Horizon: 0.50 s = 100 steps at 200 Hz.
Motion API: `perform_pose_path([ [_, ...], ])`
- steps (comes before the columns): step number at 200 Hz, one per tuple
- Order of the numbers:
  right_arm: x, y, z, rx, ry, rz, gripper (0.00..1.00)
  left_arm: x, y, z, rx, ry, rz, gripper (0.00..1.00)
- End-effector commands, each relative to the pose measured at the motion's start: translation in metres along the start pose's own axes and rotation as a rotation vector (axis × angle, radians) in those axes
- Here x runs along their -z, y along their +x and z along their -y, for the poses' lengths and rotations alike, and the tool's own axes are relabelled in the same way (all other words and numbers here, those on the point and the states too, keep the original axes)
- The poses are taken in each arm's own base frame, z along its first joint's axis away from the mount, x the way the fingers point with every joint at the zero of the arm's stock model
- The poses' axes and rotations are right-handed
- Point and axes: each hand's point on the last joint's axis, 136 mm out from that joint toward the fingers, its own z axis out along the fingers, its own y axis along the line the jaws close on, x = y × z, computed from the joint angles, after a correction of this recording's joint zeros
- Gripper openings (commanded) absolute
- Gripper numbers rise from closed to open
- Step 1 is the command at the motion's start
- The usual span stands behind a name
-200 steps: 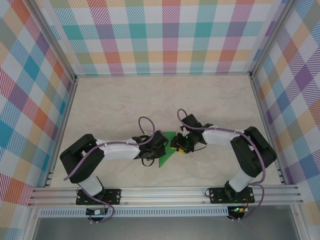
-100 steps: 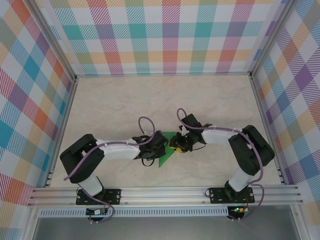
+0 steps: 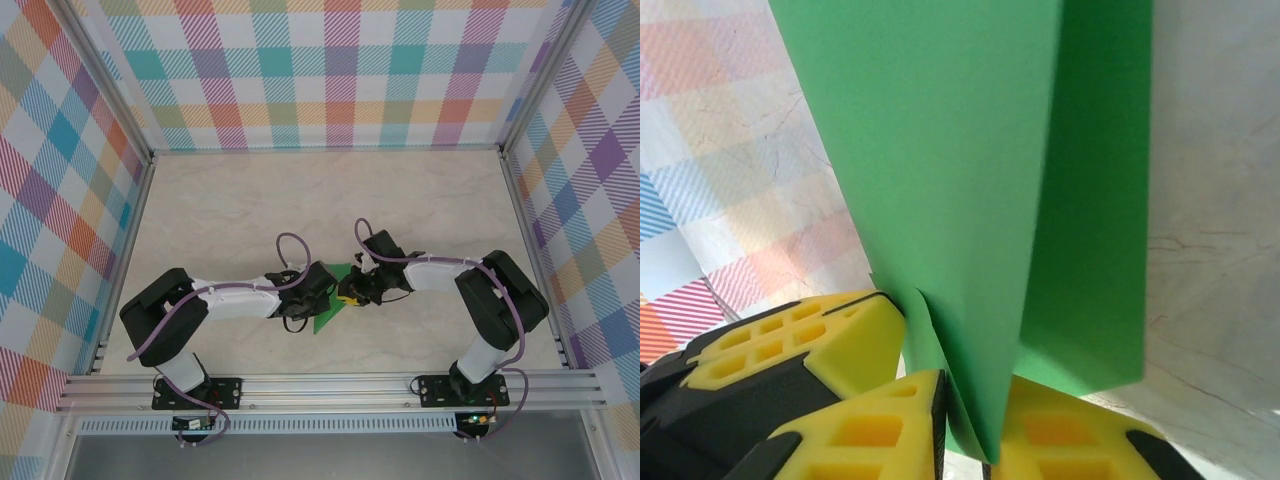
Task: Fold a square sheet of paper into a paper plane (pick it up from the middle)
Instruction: Fourth fold the wing at the center of the table.
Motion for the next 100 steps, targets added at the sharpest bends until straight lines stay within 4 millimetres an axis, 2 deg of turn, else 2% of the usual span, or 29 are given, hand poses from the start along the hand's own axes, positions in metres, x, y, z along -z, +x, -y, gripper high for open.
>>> perform_pose_path([
  [1, -0.004, 0.003, -0.001, -0.009, -0.023, -0.023, 0.09, 0.013, -0.005, -0.013, -0.034, -0.079, 0.023, 0.09],
  [36, 0.008, -0.008, -0.003, -0.027, 0.029, 0.044, 0.02, 0.044, -0.03, -0.01, -0.085, -0.103, 0.116, 0.31],
  [68, 0.018, -0.022, -0.011, -0.09, 0.088, 0.1, 0.01, 0.069, -0.048, -0.011, -0.148, -0.094, 0.202, 0.7],
  [100, 0.021, -0.035, -0.013, -0.175, 0.148, 0.133, 0.0, 0.081, -0.059, -0.012, -0.211, -0.054, 0.262, 0.89],
])
